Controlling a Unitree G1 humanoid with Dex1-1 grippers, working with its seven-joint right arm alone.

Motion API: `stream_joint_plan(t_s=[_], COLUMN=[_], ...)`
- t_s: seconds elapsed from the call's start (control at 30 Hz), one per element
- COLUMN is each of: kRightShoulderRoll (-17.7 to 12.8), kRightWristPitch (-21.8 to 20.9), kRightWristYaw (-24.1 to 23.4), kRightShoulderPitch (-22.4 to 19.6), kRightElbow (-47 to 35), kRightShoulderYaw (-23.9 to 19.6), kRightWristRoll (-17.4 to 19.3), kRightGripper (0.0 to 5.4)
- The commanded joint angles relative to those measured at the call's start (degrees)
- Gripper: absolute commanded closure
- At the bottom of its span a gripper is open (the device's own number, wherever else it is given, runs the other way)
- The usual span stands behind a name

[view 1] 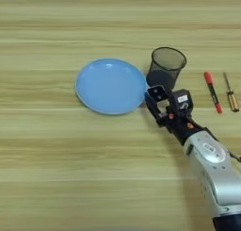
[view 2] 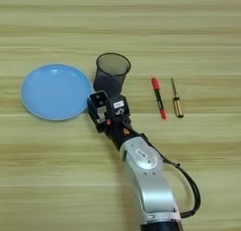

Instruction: Move the objects on the table

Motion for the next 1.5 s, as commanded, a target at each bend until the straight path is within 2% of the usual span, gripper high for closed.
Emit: stream_joint_plan(t_s=[0.03, 0.33, 0.57, 0.73, 1.17, 1.47, 1.5], kRightShoulderRoll=[-0.7, 0.9, 3.4, 5.4, 7.9, 7.8, 7.7], kRightWristPitch=[-0.1, -0.4, -0.6, -2.5, -7.4, -8.8, -8.9], kRightWristYaw=[-0.2, -0.3, 1.1, 1.8, 3.2, 3.8, 3.8], kRightShoulderPitch=[-5.8, -15.1, -23.9, -28.4, -33.4, -34.1, -34.1], kRightElbow=[-3.0, 5.4, 17.3, 26.6, 42.3, 45.5, 45.7], kRightShoulderYaw=[0.5, 2.0, 1.1, 1.0, 0.8, 1.2, 1.2], kRightWristRoll=[-0.7, -2.0, 0.1, 0.3, -0.8, -1.5, -1.6], kRightGripper=[2.94, 2.94, 2.94, 2.94, 2.94, 2.94, 2.57])
